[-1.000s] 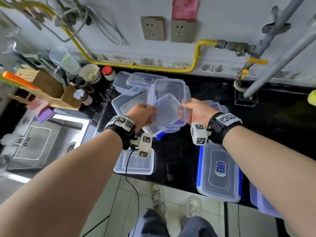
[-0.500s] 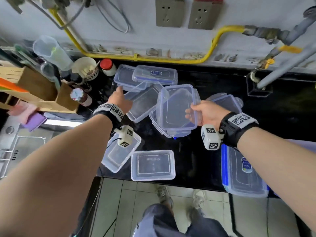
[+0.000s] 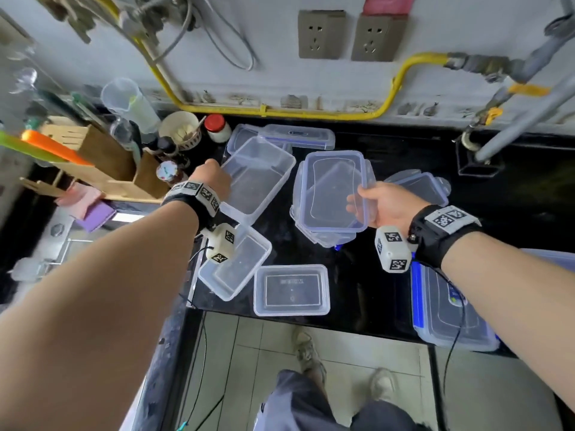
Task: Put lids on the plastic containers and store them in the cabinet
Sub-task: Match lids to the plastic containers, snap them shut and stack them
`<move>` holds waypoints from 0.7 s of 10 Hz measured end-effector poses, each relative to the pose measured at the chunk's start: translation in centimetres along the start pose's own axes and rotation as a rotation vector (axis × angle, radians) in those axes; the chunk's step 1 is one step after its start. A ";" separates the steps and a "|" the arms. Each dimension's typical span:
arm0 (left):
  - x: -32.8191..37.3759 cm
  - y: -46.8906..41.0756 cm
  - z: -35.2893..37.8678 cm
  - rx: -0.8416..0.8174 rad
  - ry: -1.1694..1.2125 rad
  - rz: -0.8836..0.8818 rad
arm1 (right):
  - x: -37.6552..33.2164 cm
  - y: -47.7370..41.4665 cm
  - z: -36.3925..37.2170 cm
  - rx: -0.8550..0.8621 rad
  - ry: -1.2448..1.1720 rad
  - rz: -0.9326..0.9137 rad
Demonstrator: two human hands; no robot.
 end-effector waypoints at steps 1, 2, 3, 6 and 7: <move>-1.3 2.9 -1.4 0.021 0.080 -0.009 | -0.4 0.9 -0.1 -0.031 -0.036 -0.036; -0.4 6.9 -1.3 -0.077 0.253 0.019 | -0.8 2.1 -1.2 -0.050 -0.115 -0.074; 2.0 11.9 -0.3 -0.169 0.377 0.069 | -1.1 4.1 -4.1 -0.040 -0.152 -0.139; 12.6 27.1 6.9 -0.305 0.057 0.171 | -0.9 12.7 -21.3 0.159 -0.233 -0.210; 17.5 33.7 10.1 -0.526 0.321 0.207 | -0.4 15.9 -27.1 0.206 -0.236 -0.224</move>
Point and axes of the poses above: each hand's wrist, its own y-axis away from the middle knuckle, its own z-axis out of the palm, x = y × z, the point moved 5 cm from there along -y, towards the middle knuckle, and after that the axes turned 14 degrees about -z, right-handed, at the moved point
